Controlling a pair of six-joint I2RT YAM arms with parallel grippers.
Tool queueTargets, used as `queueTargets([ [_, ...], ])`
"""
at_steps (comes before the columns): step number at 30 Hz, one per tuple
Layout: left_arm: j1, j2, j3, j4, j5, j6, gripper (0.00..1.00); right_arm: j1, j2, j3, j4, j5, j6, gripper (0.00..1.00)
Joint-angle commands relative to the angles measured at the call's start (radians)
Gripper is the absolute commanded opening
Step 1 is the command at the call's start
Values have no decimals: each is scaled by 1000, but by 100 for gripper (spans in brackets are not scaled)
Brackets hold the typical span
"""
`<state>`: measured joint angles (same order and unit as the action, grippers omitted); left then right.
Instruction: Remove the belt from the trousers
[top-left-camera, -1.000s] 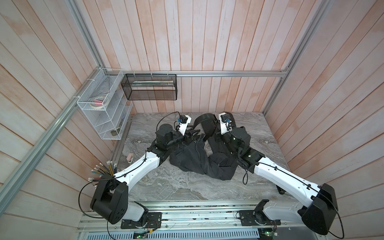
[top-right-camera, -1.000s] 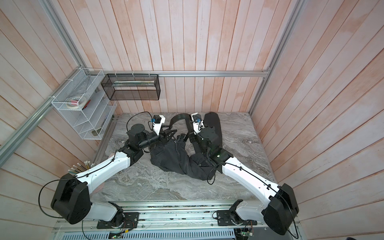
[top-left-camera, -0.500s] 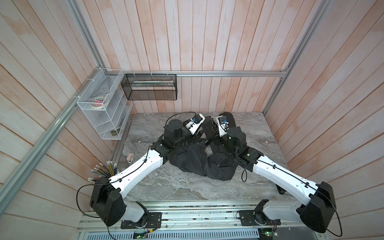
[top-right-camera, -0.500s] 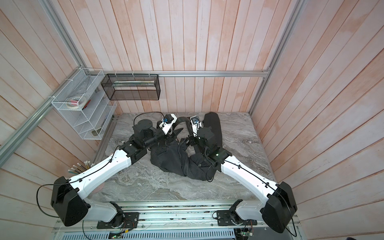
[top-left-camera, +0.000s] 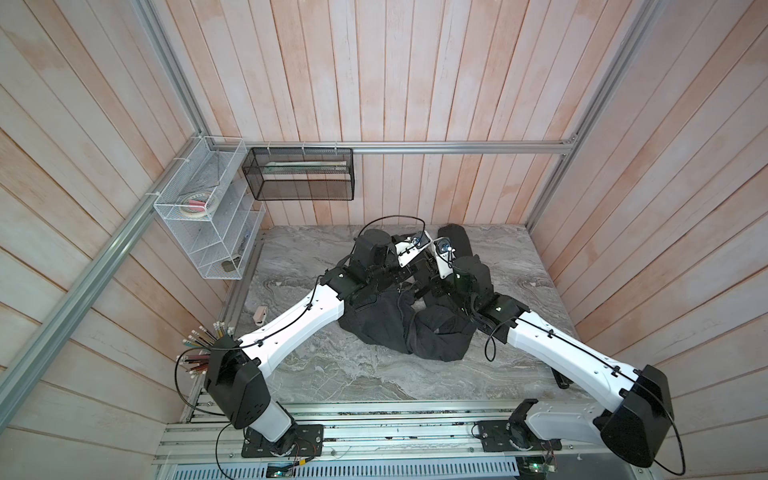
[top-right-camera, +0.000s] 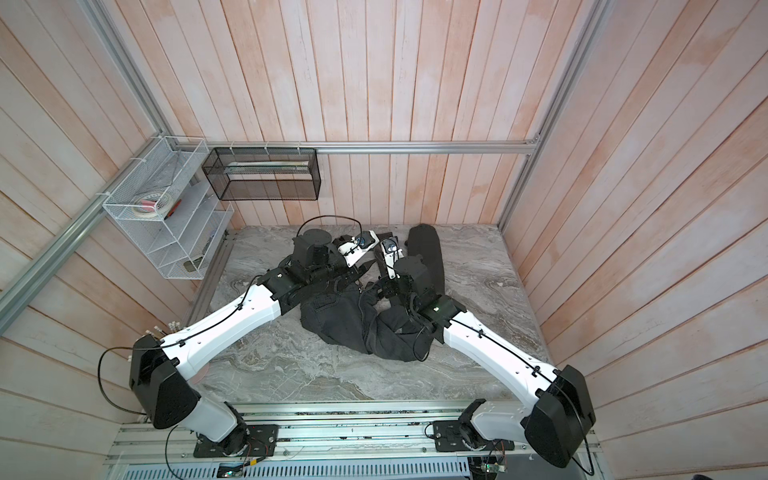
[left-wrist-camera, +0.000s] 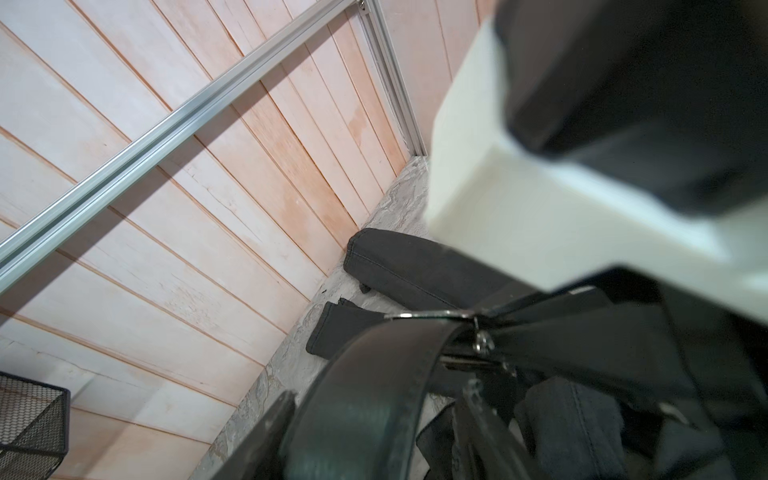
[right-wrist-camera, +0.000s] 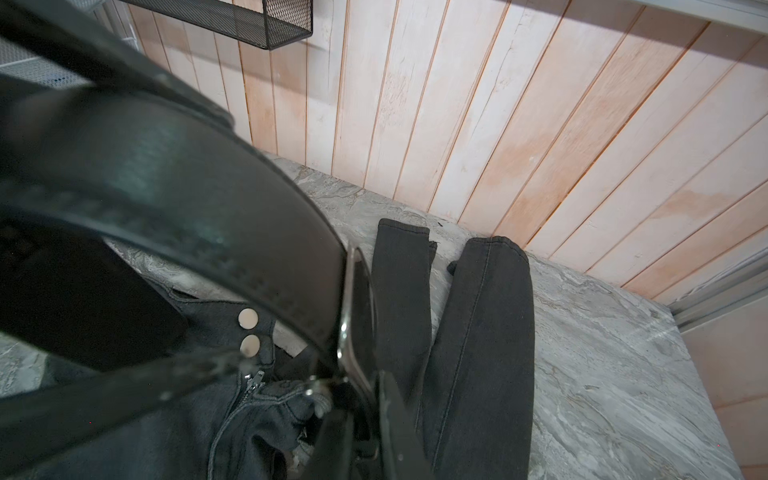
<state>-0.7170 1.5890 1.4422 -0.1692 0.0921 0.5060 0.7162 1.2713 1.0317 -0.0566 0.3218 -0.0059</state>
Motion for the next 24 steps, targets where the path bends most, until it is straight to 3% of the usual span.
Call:
queueTargets([
  [1, -10, 25, 40, -44, -17, 23, 63, -3, -13, 8, -47, -56, -5, 0],
  [3, -15, 26, 41, -37, -17, 22, 63, -5, -16, 0, -51, -68, -2, 0],
  [4, -15, 25, 41, -37, -13, 19, 57, -8, -19, -4, -50, -76, 1, 0],
  [7, -15, 14, 40, -42, -15, -2, 15, -23, -36, -17, -40, -113, 13, 0],
  [8, -16, 6, 35, -39, -13, -9, 3, -34, -47, -26, -33, -140, 19, 5],
  [9, -15, -2, 27, -35, -8, -17, 0, -46, -57, -33, -25, -169, 27, 10],
  [14, -16, -26, 5, -28, 14, -60, 0, -111, -137, -79, 21, -335, 64, 42],
  [19, -15, -23, 22, -48, 20, -81, 0, -115, -250, -179, 100, -386, 65, 52],
  [24, -13, -6, 51, -75, 28, -95, 0, -115, -283, -177, 116, -357, 85, 54],
])
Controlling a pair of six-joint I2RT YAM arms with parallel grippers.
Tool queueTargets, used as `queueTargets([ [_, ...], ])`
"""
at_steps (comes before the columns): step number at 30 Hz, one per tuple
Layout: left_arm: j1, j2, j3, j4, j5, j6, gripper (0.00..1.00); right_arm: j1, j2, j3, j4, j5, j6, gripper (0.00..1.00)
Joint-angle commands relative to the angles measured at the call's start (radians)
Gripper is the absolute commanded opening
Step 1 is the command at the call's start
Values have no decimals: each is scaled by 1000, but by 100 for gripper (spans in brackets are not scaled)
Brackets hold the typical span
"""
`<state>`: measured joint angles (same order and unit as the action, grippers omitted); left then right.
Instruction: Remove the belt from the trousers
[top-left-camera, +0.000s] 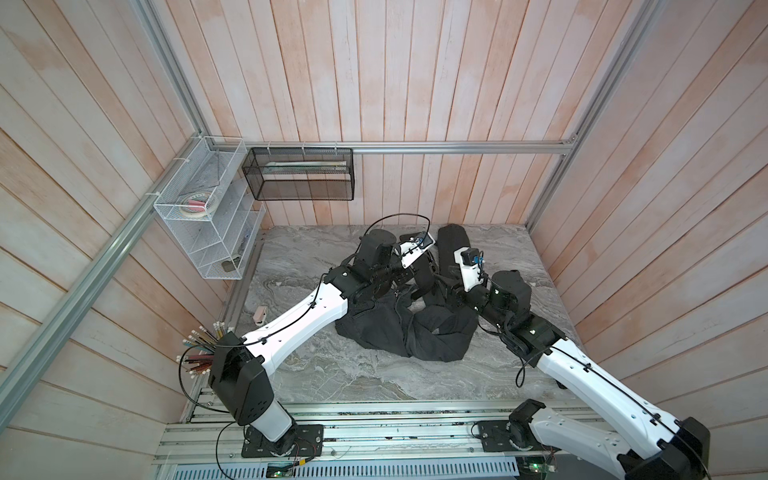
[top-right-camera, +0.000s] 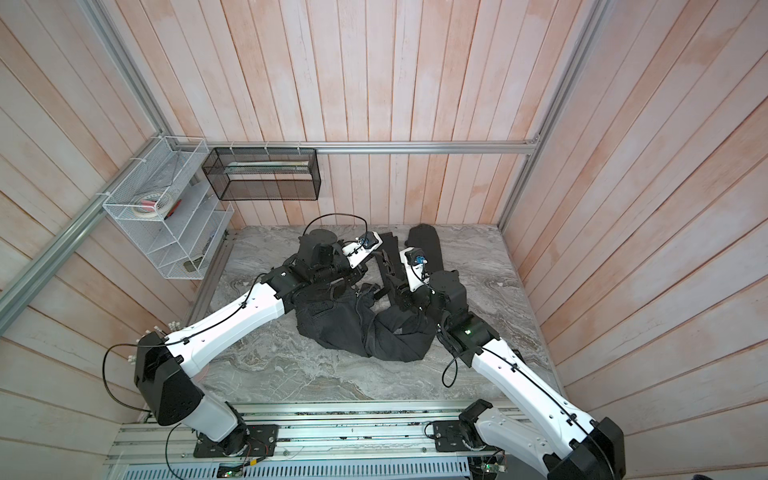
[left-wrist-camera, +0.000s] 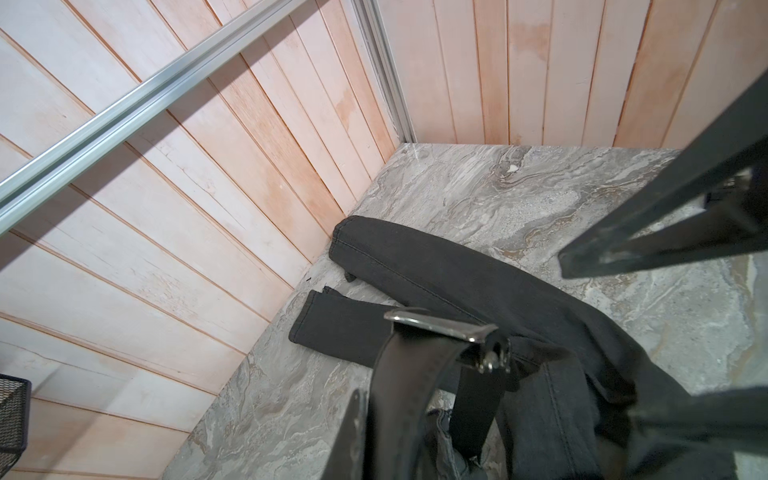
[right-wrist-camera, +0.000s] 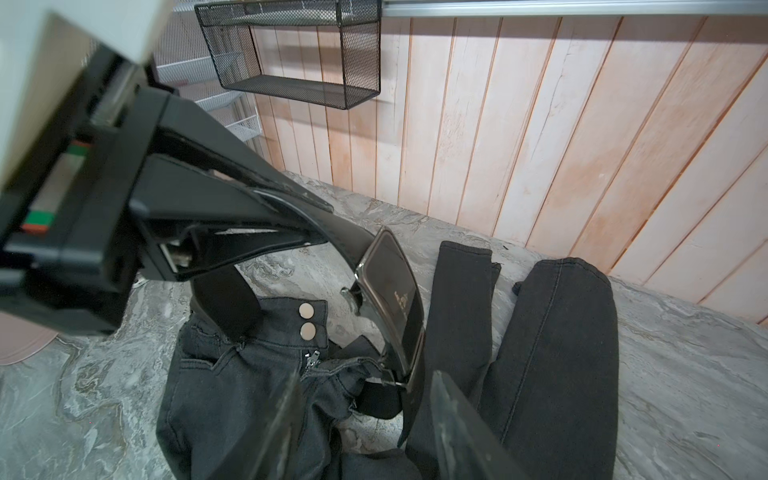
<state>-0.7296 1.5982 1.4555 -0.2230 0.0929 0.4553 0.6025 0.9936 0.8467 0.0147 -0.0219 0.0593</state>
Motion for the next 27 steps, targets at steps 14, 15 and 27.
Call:
queueTargets([
  [14, -1, -4, 64, -44, 55, -62, 0, 2, 187, 204, -61, 22, -85, 44],
  [15, -1, -5, 64, -44, 56, -63, 0, 3, 191, 207, -58, 22, -88, 40],
  [27, -1, -7, 63, -44, 67, -72, 0, 2, 257, 229, -62, 11, -95, 23],
])
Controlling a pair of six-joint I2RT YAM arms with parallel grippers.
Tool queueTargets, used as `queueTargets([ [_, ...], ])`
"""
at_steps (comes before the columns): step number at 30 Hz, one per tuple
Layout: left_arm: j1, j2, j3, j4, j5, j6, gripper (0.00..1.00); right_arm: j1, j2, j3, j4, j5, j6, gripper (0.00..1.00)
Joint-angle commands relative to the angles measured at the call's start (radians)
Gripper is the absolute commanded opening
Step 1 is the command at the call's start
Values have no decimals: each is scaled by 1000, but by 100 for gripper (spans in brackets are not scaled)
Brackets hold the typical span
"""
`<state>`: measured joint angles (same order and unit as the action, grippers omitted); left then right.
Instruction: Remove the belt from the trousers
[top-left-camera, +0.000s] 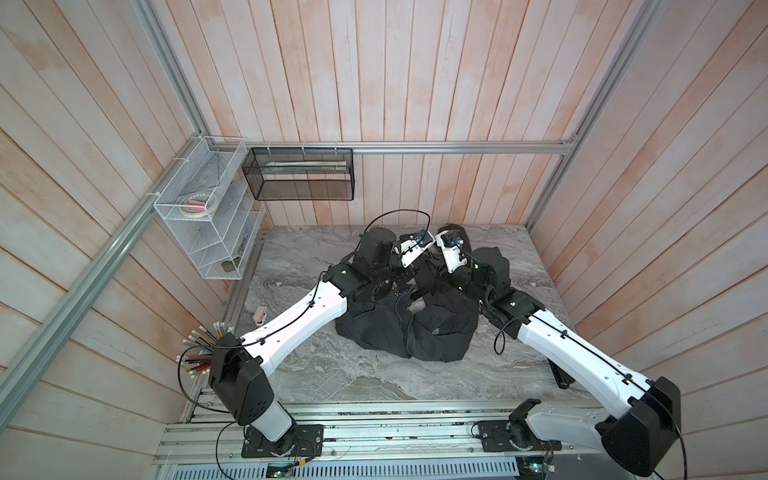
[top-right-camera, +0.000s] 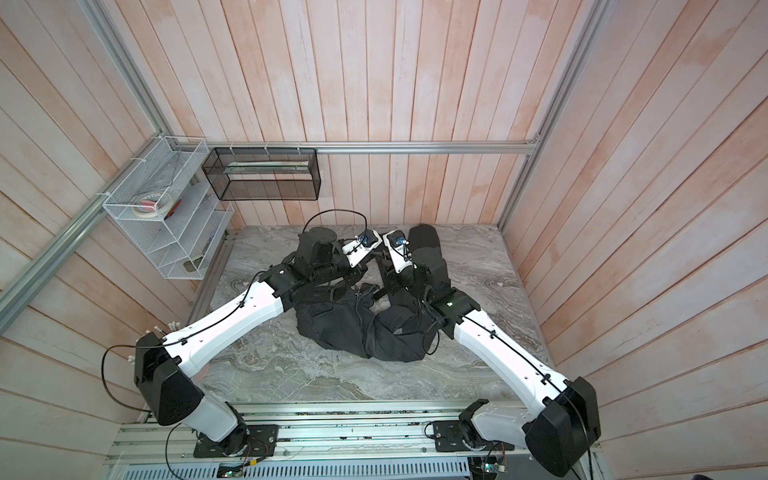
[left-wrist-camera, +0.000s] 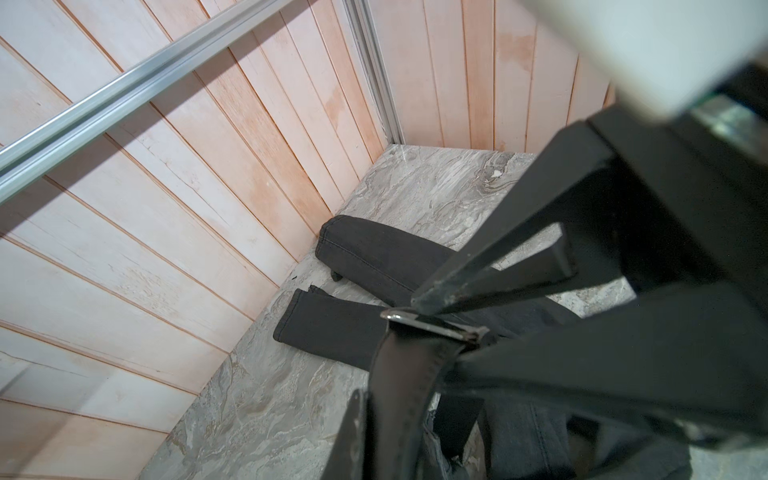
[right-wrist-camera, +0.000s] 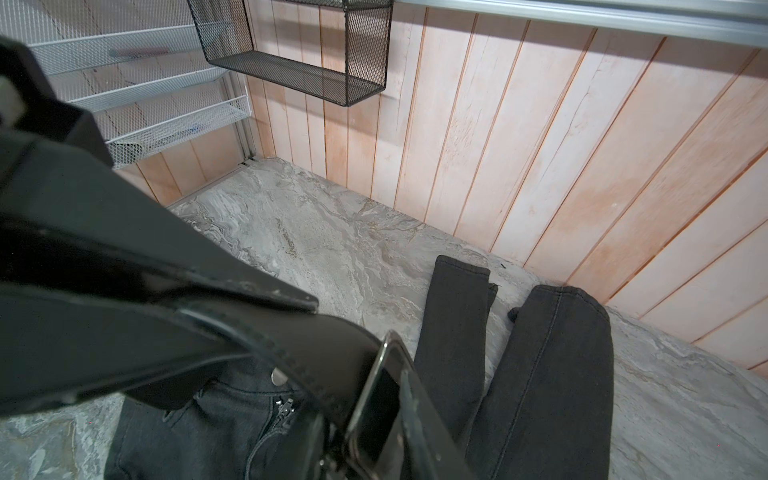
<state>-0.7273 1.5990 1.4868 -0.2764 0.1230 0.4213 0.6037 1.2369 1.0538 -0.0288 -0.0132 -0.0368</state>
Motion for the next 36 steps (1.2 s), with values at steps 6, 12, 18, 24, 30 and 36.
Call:
queueTargets([
  [6, -3, -14, 28, 10, 34, -39, 0, 2, 2, 6, -16, -9, 6, 6],
  [12, -2, -8, 21, 8, 33, -41, 0, 1, -17, 11, -25, -43, 16, 29],
  [18, -1, -7, 16, 7, 33, -47, 0, 2, -25, 45, -82, -65, 20, 28],
  [24, -1, -11, 14, 8, 36, -48, 0, 1, -19, 56, -120, -70, 20, 25],
  [30, -2, -9, 17, 2, 37, -49, 0, 1, -10, 63, -137, -92, 26, 36],
  [36, -2, -9, 14, 1, 38, -50, 0, 1, -14, 78, -160, -93, 25, 12],
])
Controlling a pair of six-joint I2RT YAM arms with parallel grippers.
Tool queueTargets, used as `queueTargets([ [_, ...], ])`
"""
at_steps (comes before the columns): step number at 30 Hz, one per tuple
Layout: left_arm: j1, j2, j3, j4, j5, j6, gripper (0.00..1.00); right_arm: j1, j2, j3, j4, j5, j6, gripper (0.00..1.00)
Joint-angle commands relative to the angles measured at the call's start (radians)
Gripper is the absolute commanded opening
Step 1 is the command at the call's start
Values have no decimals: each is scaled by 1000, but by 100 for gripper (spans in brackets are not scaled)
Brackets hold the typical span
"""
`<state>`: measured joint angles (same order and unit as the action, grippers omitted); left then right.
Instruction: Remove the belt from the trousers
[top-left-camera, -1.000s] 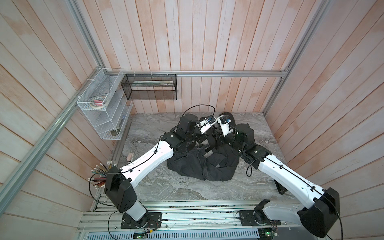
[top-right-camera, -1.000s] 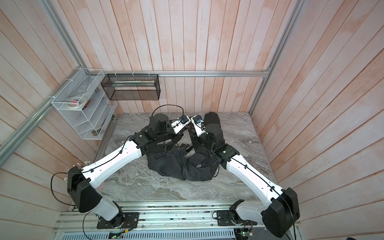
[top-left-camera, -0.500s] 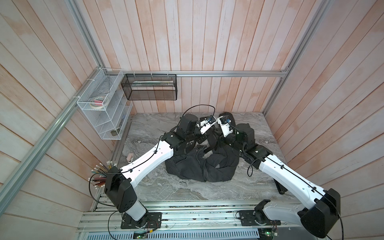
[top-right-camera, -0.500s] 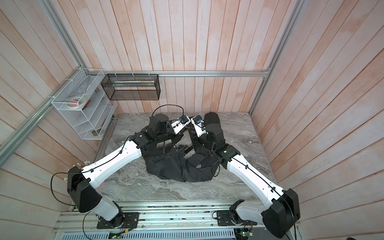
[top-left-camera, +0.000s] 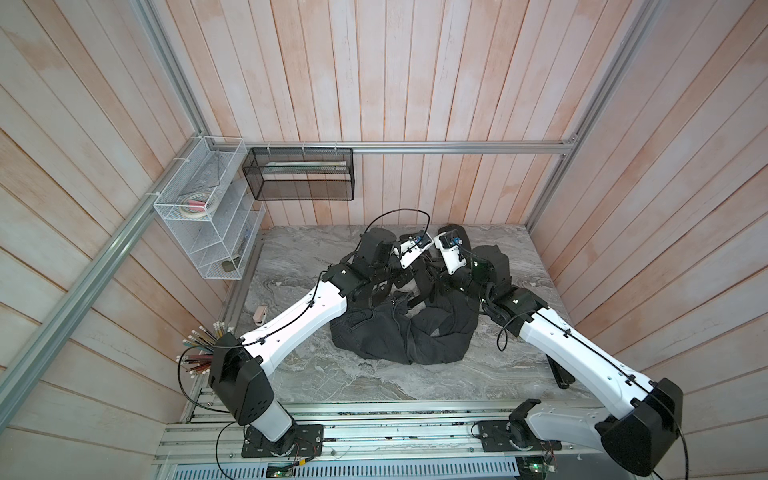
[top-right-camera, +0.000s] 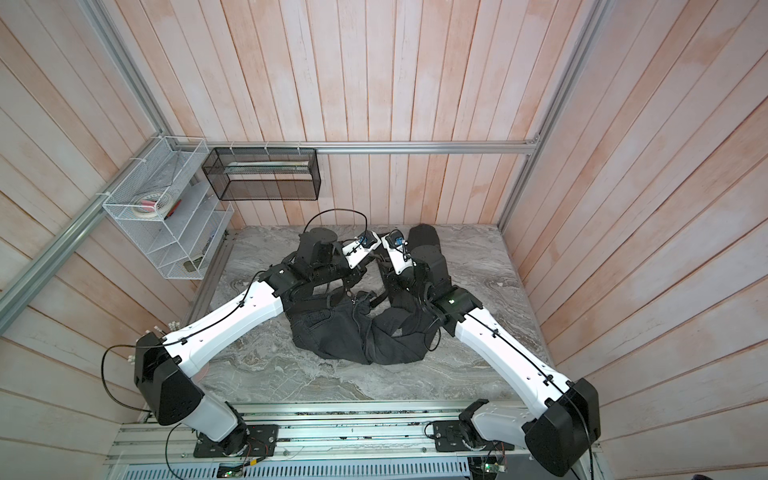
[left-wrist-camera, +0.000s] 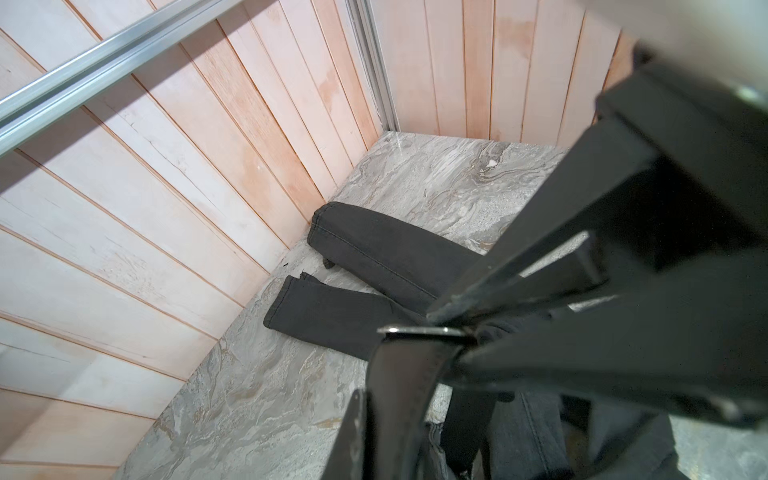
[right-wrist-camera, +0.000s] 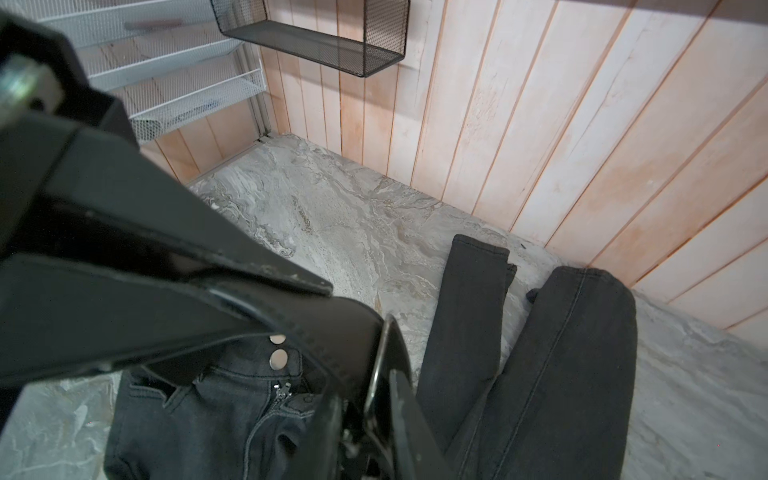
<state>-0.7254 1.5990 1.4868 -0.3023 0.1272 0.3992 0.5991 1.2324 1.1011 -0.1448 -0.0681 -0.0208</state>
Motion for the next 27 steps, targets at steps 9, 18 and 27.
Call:
queueTargets([
  [9, -3, -8, 19, 31, 40, -33, 0, 5, 1, 10, -37, -66, 18, 0],
  [18, 4, -19, 21, 35, 52, -37, 0, 5, -7, -39, 6, -90, 69, 17],
  [27, 4, -7, 22, 34, 59, -43, 0, 5, -4, 8, -19, -68, 71, 31],
])
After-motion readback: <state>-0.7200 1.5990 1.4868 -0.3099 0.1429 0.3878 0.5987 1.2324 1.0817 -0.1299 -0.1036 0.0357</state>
